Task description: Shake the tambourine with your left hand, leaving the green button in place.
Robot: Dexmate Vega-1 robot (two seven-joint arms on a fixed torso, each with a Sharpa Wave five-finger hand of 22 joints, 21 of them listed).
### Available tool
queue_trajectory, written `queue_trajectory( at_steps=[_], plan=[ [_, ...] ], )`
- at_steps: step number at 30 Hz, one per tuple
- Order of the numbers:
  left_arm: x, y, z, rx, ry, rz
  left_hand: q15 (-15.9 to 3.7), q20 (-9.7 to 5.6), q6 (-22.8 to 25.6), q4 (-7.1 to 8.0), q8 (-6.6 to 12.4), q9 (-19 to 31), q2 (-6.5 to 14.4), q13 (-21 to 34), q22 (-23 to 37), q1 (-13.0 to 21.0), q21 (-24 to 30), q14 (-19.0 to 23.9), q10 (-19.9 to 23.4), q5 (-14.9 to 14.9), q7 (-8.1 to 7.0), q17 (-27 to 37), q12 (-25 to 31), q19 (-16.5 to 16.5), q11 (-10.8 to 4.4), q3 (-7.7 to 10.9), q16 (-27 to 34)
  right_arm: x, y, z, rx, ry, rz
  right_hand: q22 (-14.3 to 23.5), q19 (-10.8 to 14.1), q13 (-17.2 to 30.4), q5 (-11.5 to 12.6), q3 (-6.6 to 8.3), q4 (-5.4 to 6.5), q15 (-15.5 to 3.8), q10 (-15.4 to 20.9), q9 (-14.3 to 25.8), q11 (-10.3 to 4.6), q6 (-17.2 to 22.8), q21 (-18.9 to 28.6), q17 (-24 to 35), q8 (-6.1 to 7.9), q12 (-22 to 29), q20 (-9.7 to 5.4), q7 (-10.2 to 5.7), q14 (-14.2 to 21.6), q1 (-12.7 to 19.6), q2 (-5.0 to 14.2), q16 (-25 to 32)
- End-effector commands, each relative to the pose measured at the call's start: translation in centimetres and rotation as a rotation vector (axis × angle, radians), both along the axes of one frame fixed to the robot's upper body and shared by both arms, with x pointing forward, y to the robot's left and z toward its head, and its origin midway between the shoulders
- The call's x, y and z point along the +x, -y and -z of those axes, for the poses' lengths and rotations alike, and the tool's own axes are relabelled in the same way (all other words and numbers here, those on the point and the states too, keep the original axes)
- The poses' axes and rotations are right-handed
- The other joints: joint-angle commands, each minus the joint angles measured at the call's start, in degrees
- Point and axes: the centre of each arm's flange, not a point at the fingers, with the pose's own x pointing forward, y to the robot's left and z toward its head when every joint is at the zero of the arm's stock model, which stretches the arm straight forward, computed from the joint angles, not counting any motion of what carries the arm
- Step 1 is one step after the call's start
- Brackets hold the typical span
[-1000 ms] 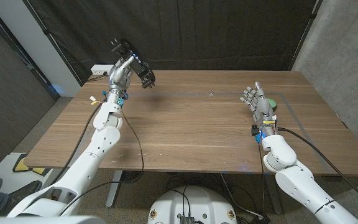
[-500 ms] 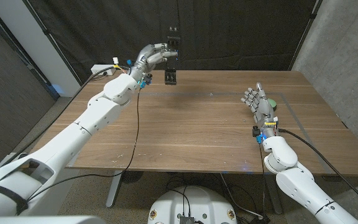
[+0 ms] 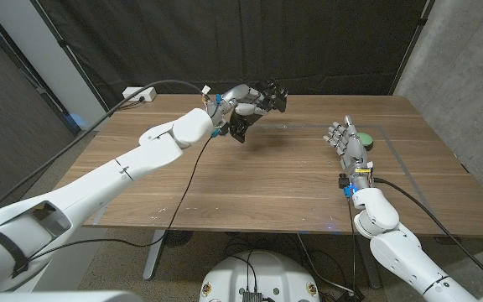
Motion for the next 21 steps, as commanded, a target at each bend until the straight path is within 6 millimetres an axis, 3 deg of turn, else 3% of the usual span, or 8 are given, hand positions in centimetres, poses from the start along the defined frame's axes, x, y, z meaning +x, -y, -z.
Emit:
queue_trajectory(
  at_steps=[1,10,16,21],
  plan=[
    [-1.9,-4.5,-2.6,0.189,0.506,-0.332,-2.58,-0.15,1.7,6.72,0.30,0.0,0.4,0.5,0.3,-0.5,0.1,2.2,2.5,0.4,0.85,0.3,-0.1,0.5,-1.92,7.20,0.5,0.2,-0.6,0.0,-0.008,-0.008,-0.009,0.1,0.6,0.2,-0.3,-0.05,0.03,0.17,0.5,0.3,-0.14,0.4,-0.1,0.1,0.19,0.1,-0.79,0.11,0.4,0.2,0.54,-0.2],
    [-0.7,-12.2,-2.4,-0.320,0.225,-0.064,-2.53,-0.06,1.7,6.58,0.43,0.3,0.3,0.8,0.4,-0.6,0.2,2.6,3.1,0.4,1.11,0.5,-0.1,0.7,-1.56,7.46,0.7,0.4,-1.0,-0.5,-0.023,-0.010,-0.010,0.2,0.6,0.2,-0.3,-0.11,0.02,0.16,0.4,0.3,-0.20,0.4,-0.3,0.1,0.16,0.0,-0.81,0.04,0.4,0.1,0.56,-0.2],
    [0.6,-16.9,-0.4,-0.653,0.051,0.231,-2.39,-0.06,1.6,6.50,0.49,0.4,0.2,1.1,0.4,-0.6,0.2,2.6,3.0,0.3,1.24,0.6,-0.3,0.8,-1.57,7.63,0.7,0.6,-1.3,-1.0,-0.035,-0.013,-0.010,0.2,0.7,0.2,-0.4,-0.13,0.00,0.19,0.4,0.3,-0.18,0.4,-0.4,0.1,0.15,0.0,-0.81,0.04,0.4,0.1,0.60,-0.2],
    [1.4,-19.2,1.5,-0.814,-0.031,0.411,-2.40,-0.07,1.6,6.48,0.53,0.6,0.2,1.3,0.4,-0.7,0.2,2.4,2.9,0.3,1.31,0.6,-0.4,0.7,-1.65,7.74,0.6,0.9,-1.7,-1.4,-0.046,-0.012,-0.015,0.2,0.7,0.2,-0.4,-0.15,-0.01,0.18,0.4,0.3,-0.14,0.4,-0.4,0.1,0.16,0.0,-0.81,0.07,0.4,0.1,0.63,-0.2]
  ],
)
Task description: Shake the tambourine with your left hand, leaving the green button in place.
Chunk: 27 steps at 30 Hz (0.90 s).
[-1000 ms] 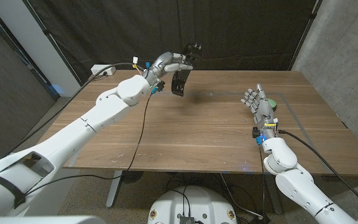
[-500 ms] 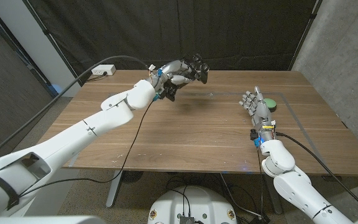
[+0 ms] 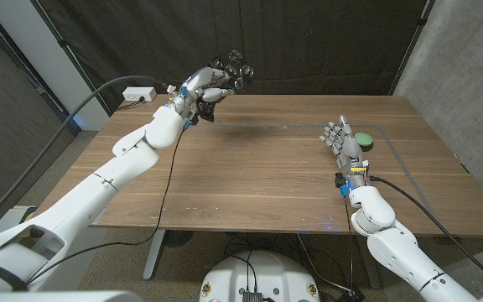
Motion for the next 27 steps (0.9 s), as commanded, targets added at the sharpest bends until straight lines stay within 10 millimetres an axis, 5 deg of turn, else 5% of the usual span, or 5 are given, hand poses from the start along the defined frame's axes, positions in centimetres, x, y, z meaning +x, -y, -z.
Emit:
queue_trajectory(
  at_steps=[1,13,27],
  plan=[
    [1.3,-9.1,3.2,-0.629,-0.186,0.609,-2.64,0.15,1.5,6.96,0.58,0.3,0.4,0.3,0.1,-0.4,0.2,2.1,2.3,0.2,1.26,0.2,0.0,0.4,-2.03,7.28,0.3,0.5,-0.7,-1.0,-0.025,0.000,-0.006,0.2,0.7,0.2,0.0,-0.16,-0.01,0.20,0.5,0.3,-0.15,0.4,-0.2,0.1,0.16,0.0,-0.81,0.08,0.4,0.2,0.64,-0.2],
    [2.5,-11.8,6.6,-0.869,-0.205,0.895,-2.76,0.18,1.3,6.95,0.57,0.5,0.4,0.7,0.2,-0.6,0.0,1.7,2.2,0.2,1.10,0.4,-0.4,-0.2,-2.17,7.53,0.1,1.0,-1.5,-1.1,-0.038,-0.011,-0.015,0.2,0.8,0.2,0.0,-0.21,-0.06,0.13,0.4,0.3,-0.20,0.4,-0.4,0.1,0.14,0.0,-0.81,0.07,0.4,0.2,0.69,-0.2],
    [3.6,-12.3,9.5,-1.028,-0.202,1.050,-2.92,0.06,1.5,6.93,0.59,0.4,0.4,1.2,0.2,-0.9,0.0,1.7,2.3,0.2,0.94,0.6,-0.7,-0.5,-2.55,7.80,0.2,0.7,-1.6,-0.9,-0.043,-0.017,-0.010,0.2,0.9,0.2,0.0,-0.27,-0.11,0.15,0.5,0.3,-0.15,0.3,-0.6,0.1,0.13,0.0,-0.85,0.00,0.5,0.2,0.74,-0.2]
  ],
)
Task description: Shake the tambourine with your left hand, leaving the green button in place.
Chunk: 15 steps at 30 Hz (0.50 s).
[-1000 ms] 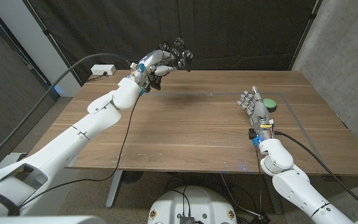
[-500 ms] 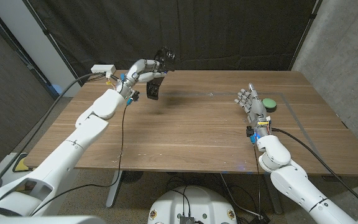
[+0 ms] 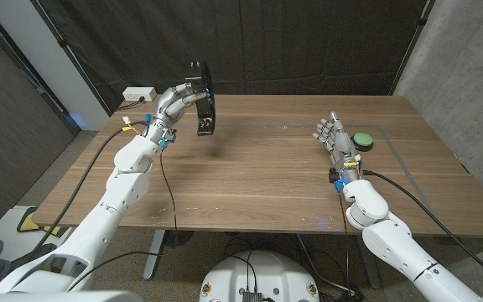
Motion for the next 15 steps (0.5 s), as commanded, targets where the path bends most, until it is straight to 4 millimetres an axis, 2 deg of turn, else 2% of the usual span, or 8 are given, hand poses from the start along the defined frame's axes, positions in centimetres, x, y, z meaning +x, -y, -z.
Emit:
queue_trajectory(
  at_steps=[1,9,11,15],
  plan=[
    [0.8,-4.0,2.3,-0.473,-0.005,0.281,-2.80,-0.16,1.4,7.17,0.43,0.1,0.9,0.4,0.2,-0.4,0.0,1.7,2.2,0.2,0.69,0.1,-0.2,-0.2,-2.44,7.57,0.3,-0.2,-0.2,0.2,-0.004,-0.004,0.001,0.2,0.2,0.2,0.0,-0.28,-0.12,0.16,0.5,0.3,-0.16,0.4,-0.2,0.1,0.15,0.0,-0.74,0.04,0.5,0.0,0.51,-0.2],
    [1.7,-2.7,3.3,-0.504,-0.034,0.328,-2.92,-0.32,1.3,7.19,0.30,0.0,0.8,0.6,0.2,-0.6,-0.1,1.4,2.3,0.2,0.57,0.2,-0.4,-0.4,-2.55,7.67,0.2,-0.4,0.1,0.5,0.002,-0.009,0.001,0.2,0.2,0.2,0.0,-0.31,-0.16,0.10,0.4,0.3,-0.16,0.4,-0.3,0.1,0.15,0.0,-0.74,0.00,0.5,0.0,0.52,-0.2],
    [1.3,-2.7,2.8,-0.452,-0.045,0.249,-2.82,-0.33,1.3,7.21,0.26,0.0,0.8,0.7,0.2,-0.7,-0.1,1.4,2.3,0.2,0.57,0.2,-0.5,-0.4,-2.64,7.70,0.2,-0.4,0.2,0.6,0.001,-0.009,0.002,0.2,0.2,0.2,-0.1,-0.32,-0.16,0.13,0.4,0.3,-0.13,0.4,-0.4,0.1,0.16,0.0,-0.75,0.04,0.5,0.0,0.53,-0.2],
    [-1.0,-2.6,0.5,-0.226,-0.022,-0.072,-2.85,-0.28,1.2,7.19,0.23,0.0,0.8,0.8,0.2,-0.8,0.0,1.5,2.2,0.2,0.62,0.3,-0.7,-0.4,-2.23,7.81,0.3,-0.6,0.4,0.7,0.004,-0.007,0.005,0.2,0.3,0.2,-0.1,-0.34,-0.19,0.08,0.4,0.3,-0.15,0.4,-0.4,0.1,0.16,0.0,-0.76,0.04,0.5,0.0,0.54,-0.2]
  ],
)
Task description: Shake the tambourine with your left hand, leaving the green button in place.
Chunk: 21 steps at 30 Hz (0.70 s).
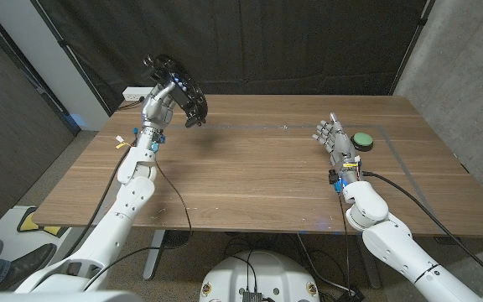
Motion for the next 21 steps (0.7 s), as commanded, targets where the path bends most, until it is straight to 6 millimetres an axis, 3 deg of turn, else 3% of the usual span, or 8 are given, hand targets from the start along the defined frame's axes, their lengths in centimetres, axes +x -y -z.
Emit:
queue_trajectory(
  at_steps=[1,8,16,21],
  plan=[
    [-2.6,0.1,-2.5,0.236,-0.031,-0.397,-2.50,-0.01,1.2,7.16,0.21,0.3,0.6,0.3,0.2,-0.5,0.0,1.5,2.2,0.3,0.61,0.2,-0.3,-0.1,-2.11,7.87,0.6,-0.3,0.6,0.3,0.010,0.001,0.004,0.2,0.3,0.2,-0.1,-0.10,0.05,0.11,0.4,0.3,-0.15,0.4,-0.2,0.1,0.16,0.0,-0.78,0.06,0.4,0.0,0.55,0.0],
    [-6.5,2.9,-6.5,0.570,0.068,-0.863,-2.03,0.25,1.1,7.02,0.15,0.3,0.7,0.5,0.2,-0.4,0.1,1.5,2.3,0.3,0.94,0.3,-0.4,0.0,-1.91,8.13,0.6,-0.3,0.8,0.7,0.018,-0.001,-0.002,0.2,0.3,0.2,-0.1,-0.13,0.04,0.10,0.5,0.3,-0.20,0.4,-0.3,0.1,0.15,0.0,-0.77,0.04,0.5,0.1,0.58,0.0],
    [-9.0,8.0,-9.4,0.839,0.244,-1.169,-1.93,0.46,1.2,6.94,0.10,0.2,0.8,0.6,0.2,-0.4,0.1,1.8,2.4,0.2,1.01,0.3,-0.5,0.0,-1.87,8.36,0.7,-0.5,1.2,1.2,0.030,0.000,0.000,0.2,0.4,0.2,-0.1,-0.14,0.01,0.12,0.5,0.3,-0.20,0.4,-0.4,0.1,0.15,0.0,-0.77,0.10,0.5,0.1,0.65,0.0],
    [-9.3,10.4,-10.6,0.974,0.327,-1.283,-2.00,0.49,1.3,6.90,0.09,0.1,0.7,0.7,0.3,-0.4,0.2,1.8,2.5,0.2,0.99,0.4,-0.6,0.0,-1.92,8.44,0.7,-0.7,1.4,1.4,0.033,-0.001,-0.002,0.2,0.4,0.2,-0.1,-0.16,-0.01,0.05,0.5,0.3,-0.15,0.4,-0.5,0.1,0.15,0.0,-0.77,0.12,0.5,0.1,0.68,0.0]
  ],
)
